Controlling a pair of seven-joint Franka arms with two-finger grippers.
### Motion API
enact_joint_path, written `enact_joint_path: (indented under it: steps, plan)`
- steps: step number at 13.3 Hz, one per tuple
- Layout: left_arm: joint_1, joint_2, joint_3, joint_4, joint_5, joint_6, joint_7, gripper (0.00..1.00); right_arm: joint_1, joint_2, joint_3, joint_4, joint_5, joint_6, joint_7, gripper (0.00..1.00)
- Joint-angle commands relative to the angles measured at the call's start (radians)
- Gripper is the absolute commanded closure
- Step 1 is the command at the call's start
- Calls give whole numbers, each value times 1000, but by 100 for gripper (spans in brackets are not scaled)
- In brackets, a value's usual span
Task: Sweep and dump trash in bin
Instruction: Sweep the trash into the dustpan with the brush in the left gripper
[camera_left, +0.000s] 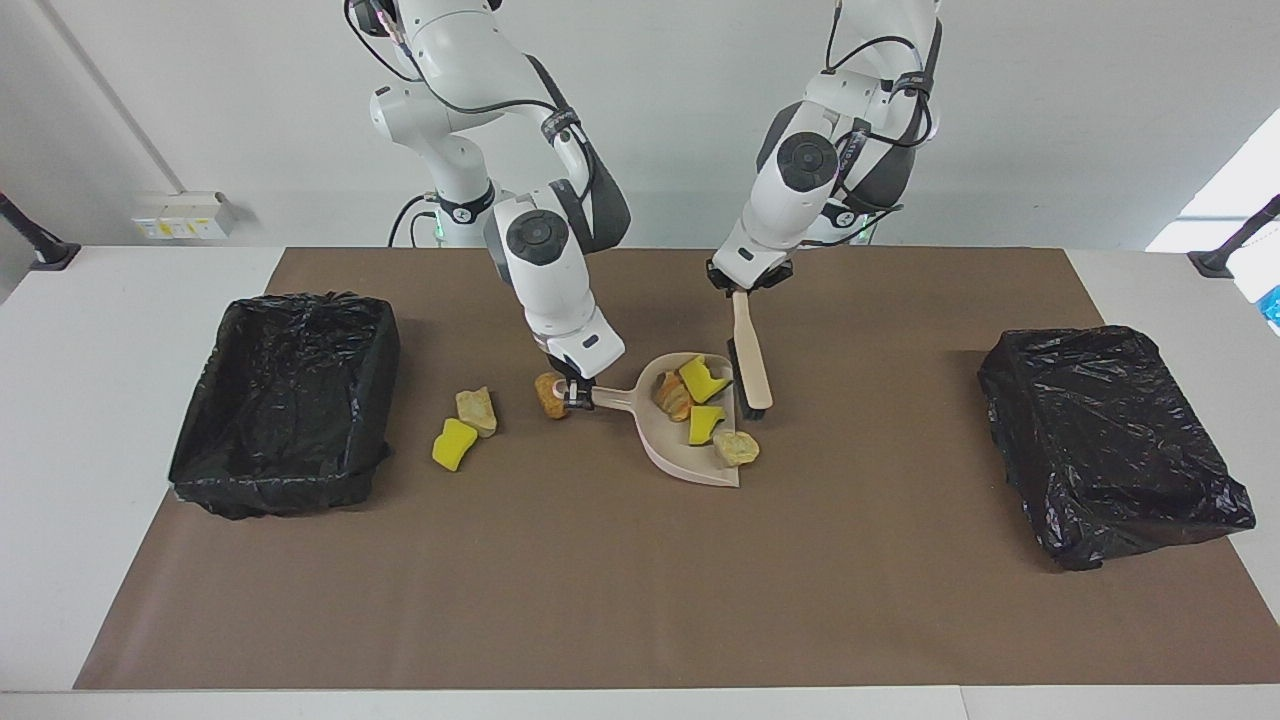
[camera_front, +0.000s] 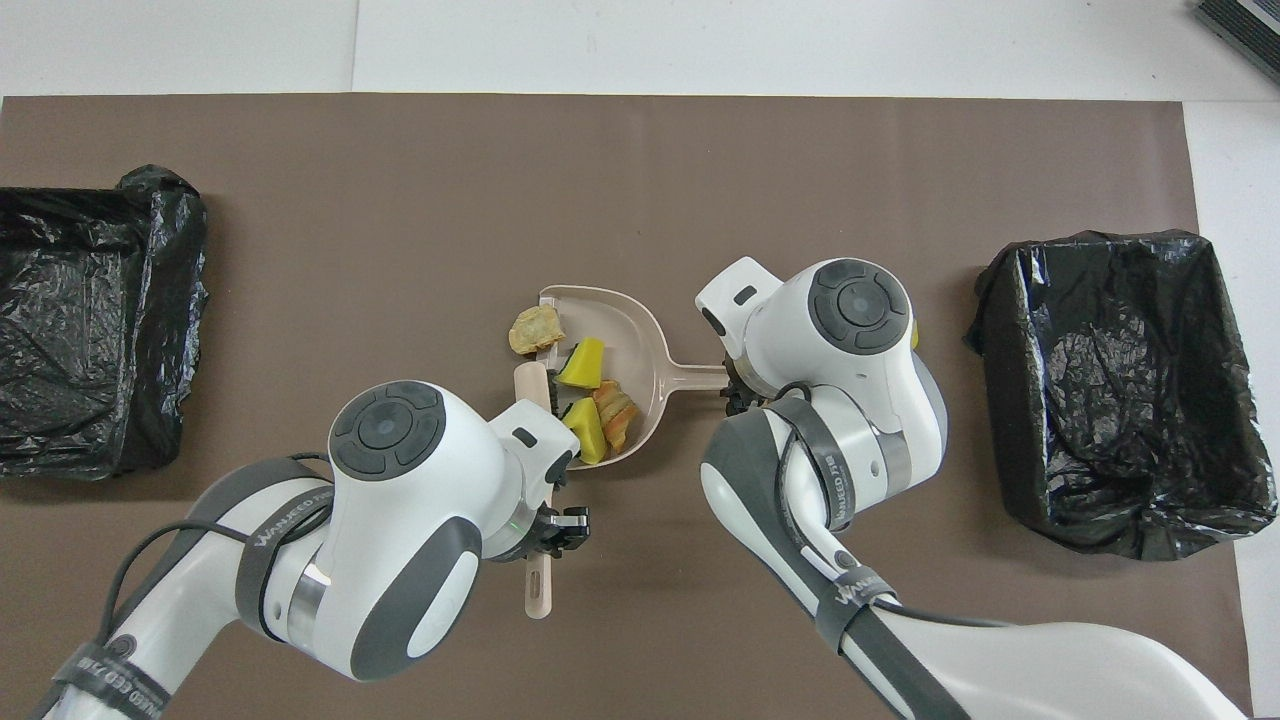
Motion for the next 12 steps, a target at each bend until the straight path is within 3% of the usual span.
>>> enact_joint_path:
  steps: [1, 6, 12]
  plan:
    - [111, 24, -3, 4, 30, 117, 64, 100, -8, -3, 3, -2, 31, 9, -15, 100]
    - [105, 137, -7, 6, 30, 290, 153, 100, -7, -3, 3, -2, 31, 7, -9, 100]
    - [-8, 126, -13, -10, 18, 229, 129, 100, -5, -3, 3, -2, 31, 9, -7, 100]
